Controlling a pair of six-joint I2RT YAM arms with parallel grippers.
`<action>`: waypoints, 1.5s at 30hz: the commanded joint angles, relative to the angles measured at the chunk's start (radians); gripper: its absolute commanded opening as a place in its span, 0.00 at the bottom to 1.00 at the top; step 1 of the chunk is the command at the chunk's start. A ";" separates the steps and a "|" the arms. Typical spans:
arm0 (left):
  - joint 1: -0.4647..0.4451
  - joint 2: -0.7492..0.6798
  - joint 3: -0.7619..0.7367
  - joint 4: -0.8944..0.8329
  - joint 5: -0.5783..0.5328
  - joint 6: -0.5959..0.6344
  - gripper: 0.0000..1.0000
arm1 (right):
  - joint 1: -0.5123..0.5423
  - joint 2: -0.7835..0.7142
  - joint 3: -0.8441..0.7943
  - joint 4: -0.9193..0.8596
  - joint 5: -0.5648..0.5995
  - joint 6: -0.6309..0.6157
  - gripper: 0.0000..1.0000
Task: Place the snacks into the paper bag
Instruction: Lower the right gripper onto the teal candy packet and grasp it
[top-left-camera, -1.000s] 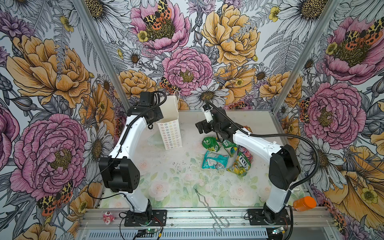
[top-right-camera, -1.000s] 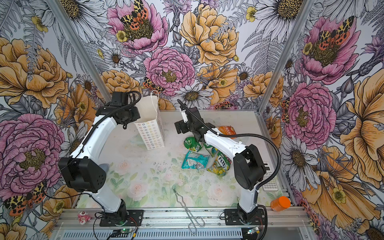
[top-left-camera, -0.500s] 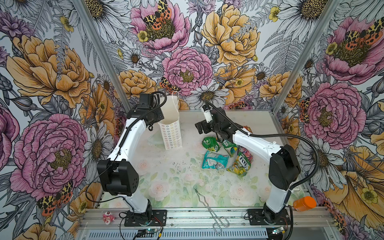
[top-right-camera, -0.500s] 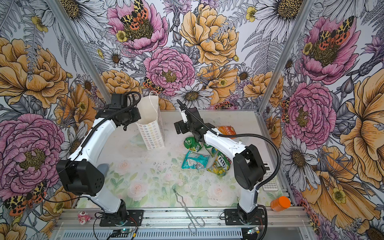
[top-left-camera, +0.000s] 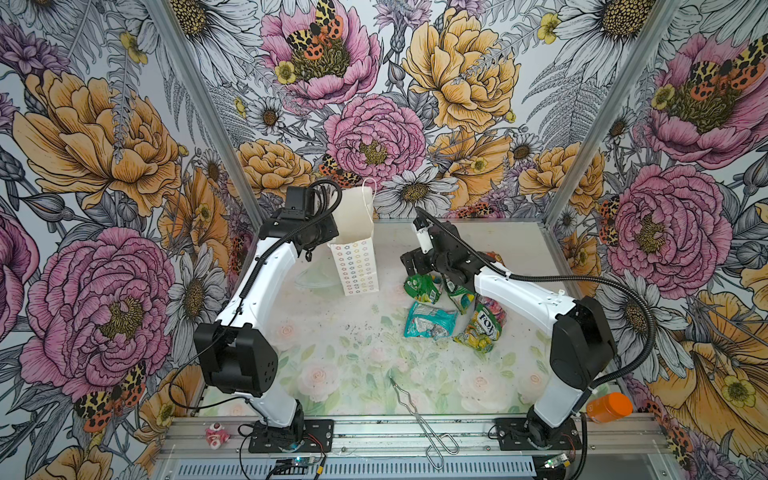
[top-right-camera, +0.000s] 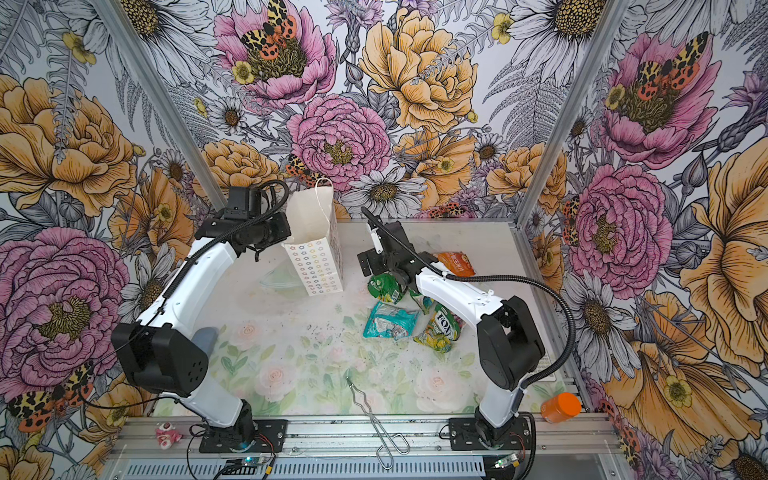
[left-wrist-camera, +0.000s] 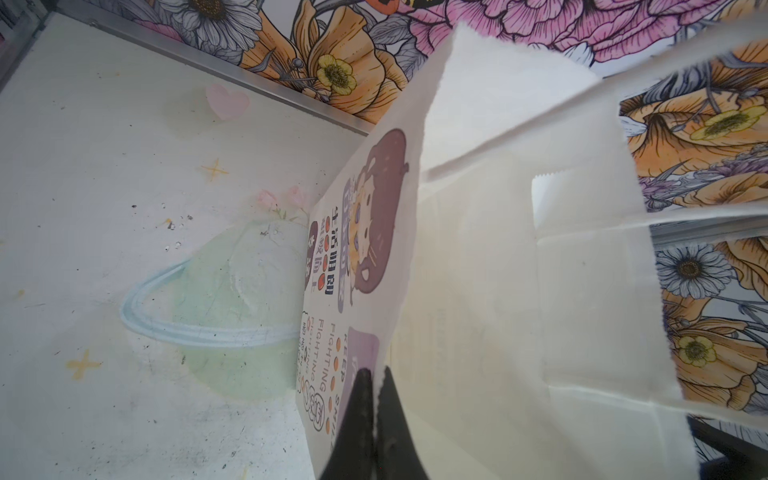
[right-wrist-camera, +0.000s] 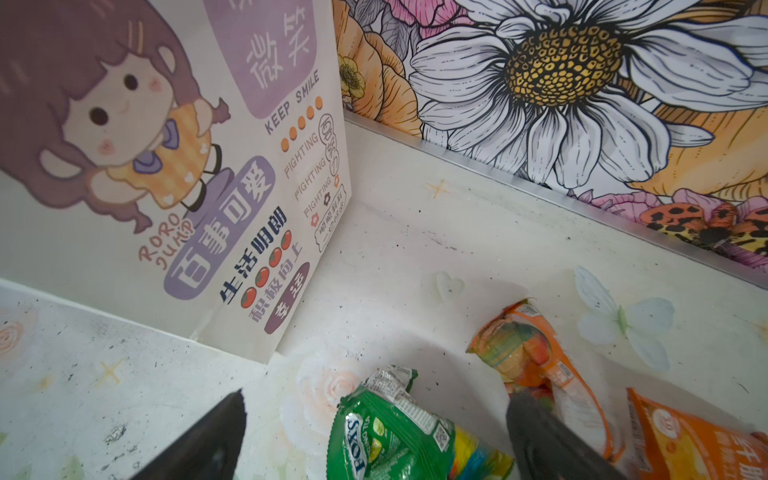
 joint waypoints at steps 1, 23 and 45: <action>-0.010 -0.028 0.005 0.035 0.029 -0.014 0.00 | -0.005 -0.061 -0.044 -0.065 -0.038 -0.091 1.00; -0.078 -0.009 0.015 0.035 0.052 -0.031 0.00 | 0.010 -0.050 -0.113 -0.502 -0.192 -0.405 0.98; -0.077 -0.026 -0.022 0.045 0.049 -0.051 0.00 | 0.073 0.148 -0.104 -0.530 -0.150 -0.409 0.99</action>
